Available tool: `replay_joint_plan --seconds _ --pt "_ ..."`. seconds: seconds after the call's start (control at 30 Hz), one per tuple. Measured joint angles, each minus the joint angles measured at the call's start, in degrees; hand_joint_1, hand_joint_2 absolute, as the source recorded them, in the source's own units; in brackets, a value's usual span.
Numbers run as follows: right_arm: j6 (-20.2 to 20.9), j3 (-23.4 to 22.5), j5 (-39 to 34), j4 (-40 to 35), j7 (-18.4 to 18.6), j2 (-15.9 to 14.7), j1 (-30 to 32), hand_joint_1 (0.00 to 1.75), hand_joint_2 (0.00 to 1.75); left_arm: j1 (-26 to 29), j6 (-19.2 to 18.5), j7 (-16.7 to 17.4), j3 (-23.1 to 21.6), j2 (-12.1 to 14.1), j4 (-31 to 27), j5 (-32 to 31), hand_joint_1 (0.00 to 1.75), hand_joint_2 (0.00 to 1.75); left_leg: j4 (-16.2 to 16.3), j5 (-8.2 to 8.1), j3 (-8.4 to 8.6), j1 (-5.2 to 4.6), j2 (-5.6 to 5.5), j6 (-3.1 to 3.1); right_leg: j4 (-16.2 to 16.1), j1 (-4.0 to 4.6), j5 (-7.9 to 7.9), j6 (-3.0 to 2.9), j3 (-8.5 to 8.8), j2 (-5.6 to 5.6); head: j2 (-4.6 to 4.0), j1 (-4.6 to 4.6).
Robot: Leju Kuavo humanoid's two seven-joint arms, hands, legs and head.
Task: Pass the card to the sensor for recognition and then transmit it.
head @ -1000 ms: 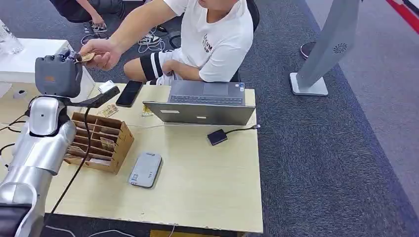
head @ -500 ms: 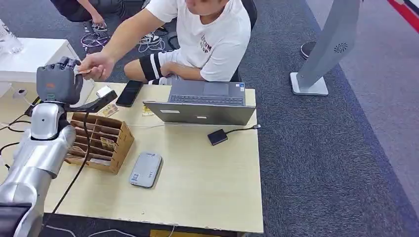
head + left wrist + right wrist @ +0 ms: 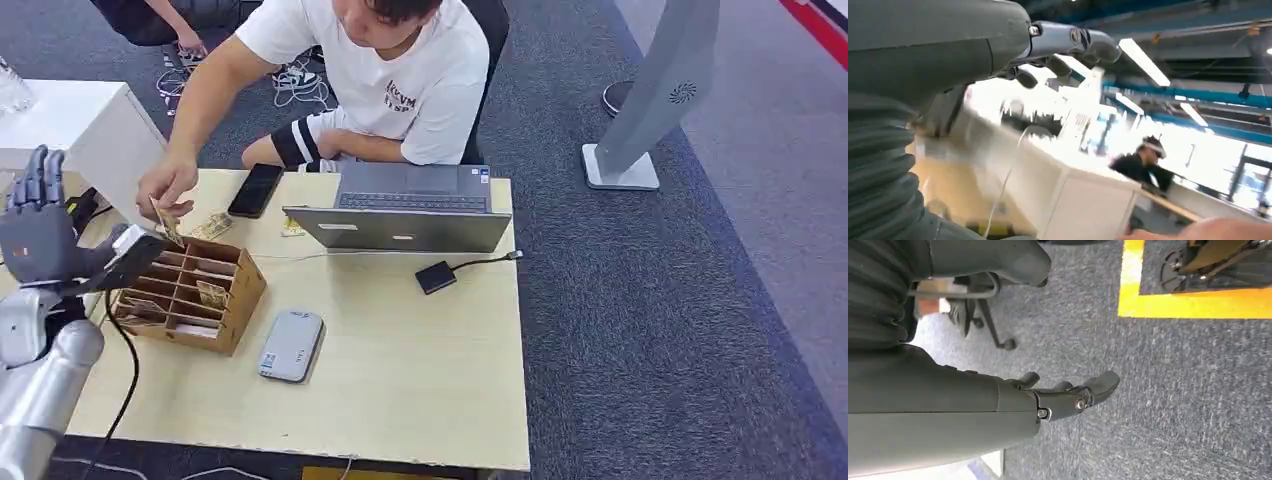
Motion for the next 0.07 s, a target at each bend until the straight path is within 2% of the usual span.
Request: replay_joint_plan --seconds 0.03,0.07 --pt "-0.2 -0.2 -0.5 0.0 -0.5 0.2 0.3 0.00 1.75 5.6 -3.0 -4.9 4.2 -0.5 -3.7 8.4 0.00 1.75 0.0 -0.07 0.17 0.00 0.31 0.00 0.0 0.00 -0.06 -0.02 -0.04 0.29 0.00 -0.04" --pt "-0.3 -0.3 -0.7 0.0 -0.6 0.3 0.5 0.00 1.75 8.8 -5.9 -8.5 8.4 -1.3 -6.5 13.8 0.00 1.75 0.0 -0.08 0.14 0.02 0.35 0.03 0.0 0.01 -0.08 0.01 -0.08 0.35 0.00 -0.11"
